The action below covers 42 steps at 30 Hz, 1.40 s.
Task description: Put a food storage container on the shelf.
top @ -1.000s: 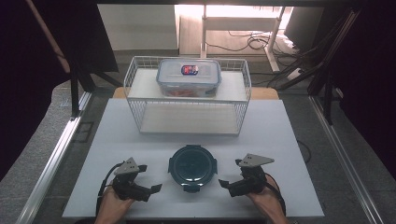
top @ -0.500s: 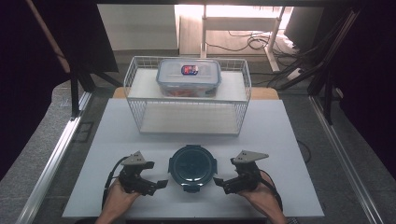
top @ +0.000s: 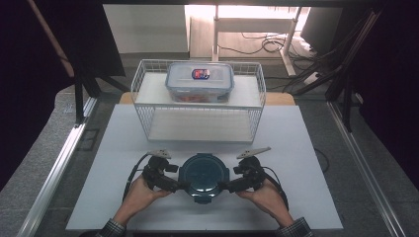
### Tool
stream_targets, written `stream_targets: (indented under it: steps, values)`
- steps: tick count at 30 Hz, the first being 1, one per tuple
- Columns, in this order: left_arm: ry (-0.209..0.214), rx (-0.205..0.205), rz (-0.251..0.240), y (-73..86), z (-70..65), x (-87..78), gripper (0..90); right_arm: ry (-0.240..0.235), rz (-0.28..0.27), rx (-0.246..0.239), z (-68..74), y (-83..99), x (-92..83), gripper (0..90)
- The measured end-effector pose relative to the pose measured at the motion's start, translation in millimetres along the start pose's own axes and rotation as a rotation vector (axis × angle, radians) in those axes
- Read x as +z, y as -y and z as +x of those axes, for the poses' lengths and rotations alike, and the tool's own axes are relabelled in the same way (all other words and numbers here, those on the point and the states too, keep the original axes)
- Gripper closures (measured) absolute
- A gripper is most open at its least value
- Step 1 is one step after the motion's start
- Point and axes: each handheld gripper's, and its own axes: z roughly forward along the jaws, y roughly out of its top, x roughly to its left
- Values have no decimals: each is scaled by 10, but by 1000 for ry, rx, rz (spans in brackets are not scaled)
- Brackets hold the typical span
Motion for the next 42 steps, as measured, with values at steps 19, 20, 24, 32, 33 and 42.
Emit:
stream_targets:
  steps: [19, 20, 24, 32, 33, 42]
  values:
    - [136, -202, -128, 308, 35, -244, 513, -158, -23, 176, -64, 91, -139, 509]
    - [137, -209, -139, 327, 22, -250, 523, -155, -30, 177, -45, 104, -155, 516]
    - [138, -232, -170, 374, -40, -274, 554, -144, -52, 182, 40, 153, -218, 550]
    - [115, -226, -200, 344, -110, -285, 567, -96, -71, 177, 156, 213, -282, 562]
    - [115, -226, -200, 344, -110, -285, 570, -96, -71, 177, 156, 213, -282, 562]
    - [104, -219, -197, 234, -95, -291, 571, -60, -90, 163, 155, 165, -312, 561]
